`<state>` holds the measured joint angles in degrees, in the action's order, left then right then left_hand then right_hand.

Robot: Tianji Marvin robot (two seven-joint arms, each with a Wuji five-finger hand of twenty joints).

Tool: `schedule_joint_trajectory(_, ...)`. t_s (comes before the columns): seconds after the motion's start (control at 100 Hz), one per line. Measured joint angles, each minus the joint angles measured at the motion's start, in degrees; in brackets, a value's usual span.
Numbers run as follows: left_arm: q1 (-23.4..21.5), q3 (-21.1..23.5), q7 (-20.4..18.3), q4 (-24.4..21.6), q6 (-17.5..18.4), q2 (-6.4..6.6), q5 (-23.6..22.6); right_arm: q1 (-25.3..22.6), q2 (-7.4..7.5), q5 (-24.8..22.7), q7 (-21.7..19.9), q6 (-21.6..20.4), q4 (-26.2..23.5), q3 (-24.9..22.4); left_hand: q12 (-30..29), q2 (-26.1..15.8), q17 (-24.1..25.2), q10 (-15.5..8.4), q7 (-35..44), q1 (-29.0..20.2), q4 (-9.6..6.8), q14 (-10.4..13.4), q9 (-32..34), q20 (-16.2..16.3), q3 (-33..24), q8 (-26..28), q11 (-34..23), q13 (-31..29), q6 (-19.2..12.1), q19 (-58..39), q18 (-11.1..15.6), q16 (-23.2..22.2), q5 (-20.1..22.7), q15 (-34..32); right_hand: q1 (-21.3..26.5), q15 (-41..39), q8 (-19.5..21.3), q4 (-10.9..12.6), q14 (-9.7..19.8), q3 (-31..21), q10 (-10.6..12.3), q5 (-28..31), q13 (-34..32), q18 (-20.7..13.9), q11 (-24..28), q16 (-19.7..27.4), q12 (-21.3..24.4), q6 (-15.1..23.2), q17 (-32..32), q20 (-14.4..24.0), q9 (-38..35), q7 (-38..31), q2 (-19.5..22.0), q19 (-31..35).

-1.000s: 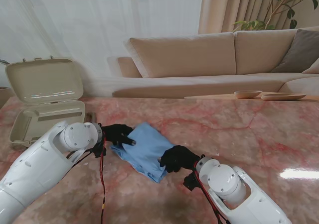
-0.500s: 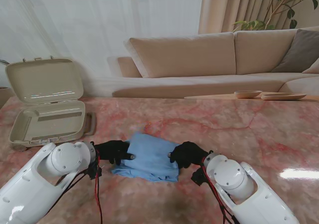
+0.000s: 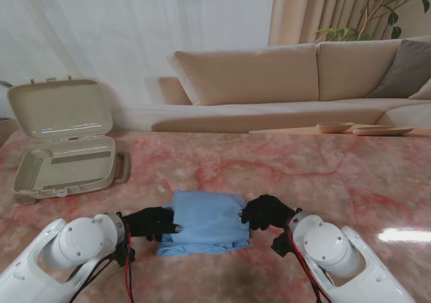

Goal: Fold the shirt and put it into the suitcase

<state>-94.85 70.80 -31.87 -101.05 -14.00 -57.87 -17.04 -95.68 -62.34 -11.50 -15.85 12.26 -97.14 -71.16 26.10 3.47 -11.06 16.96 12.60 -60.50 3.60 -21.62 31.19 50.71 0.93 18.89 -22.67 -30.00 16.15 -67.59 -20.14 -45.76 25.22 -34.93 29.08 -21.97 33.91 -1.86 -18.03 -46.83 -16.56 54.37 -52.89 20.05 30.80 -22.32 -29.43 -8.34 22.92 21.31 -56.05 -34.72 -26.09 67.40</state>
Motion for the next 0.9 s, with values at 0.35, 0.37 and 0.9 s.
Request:
schedule_joint_trajectory(0.35, -4.25, 2.65, 2.40, -2.97, -1.14, -0.62, 1.84, -3.47, 1.03, -0.73, -2.42, -3.57, -2.37, -2.01, -0.05, -0.58, 0.01, 0.88, -0.07, 0.00, 0.00, -0.56, 1.74, -0.09, -0.03, 0.02, 0.68, 0.02, -0.06, 0.00, -0.03, 0.19, 2.09, 0.00, 0.03, -0.56, -0.01, 0.00, 0.00, 1.38, 0.00, 0.00, -0.01, 0.00, -0.01, 0.00, 0.00, -0.01, 0.93, 0.00, 0.00, 0.00, 0.48, 0.06)
schedule_joint_trajectory(0.37, -4.44, 2.89, 2.63, -3.11, -1.21, -0.70, 2.15, -3.58, 1.06, -0.73, -2.51, -3.66, -2.49, -2.10, -0.05, -0.58, 0.01, 0.98, -0.06, 0.00, 0.00, -0.57, 2.04, -0.09, -0.03, 0.02, 0.69, 0.02, -0.06, 0.00, -0.04, 0.20, 2.88, 0.01, 0.03, -0.61, -0.01, 0.00, 0.00, 1.38, 0.00, 0.00, -0.01, 0.00, -0.01, 0.00, 0.00, -0.01, 0.98, 0.00, -0.02, 0.00, 0.48, 0.07)
schedule_joint_trajectory(0.9, -9.69, 11.80, 4.31, -12.22, -2.47, -1.40, -2.72, -6.56, 0.92, -3.14, 0.34, -4.03, -7.43, -5.13, -0.05, -0.58, -0.10, 1.32, 1.60, 0.00, 0.00, -0.60, 2.97, -0.62, -0.64, 1.43, 0.70, -1.13, -0.46, 0.00, -0.07, 0.21, 5.82, 0.01, 0.02, -2.09, 0.08, 0.00, -0.02, 1.30, 0.00, 0.00, -0.70, 0.12, -0.01, -0.66, 0.00, 0.00, 1.96, 0.00, -0.28, 0.00, 0.38, 0.93)
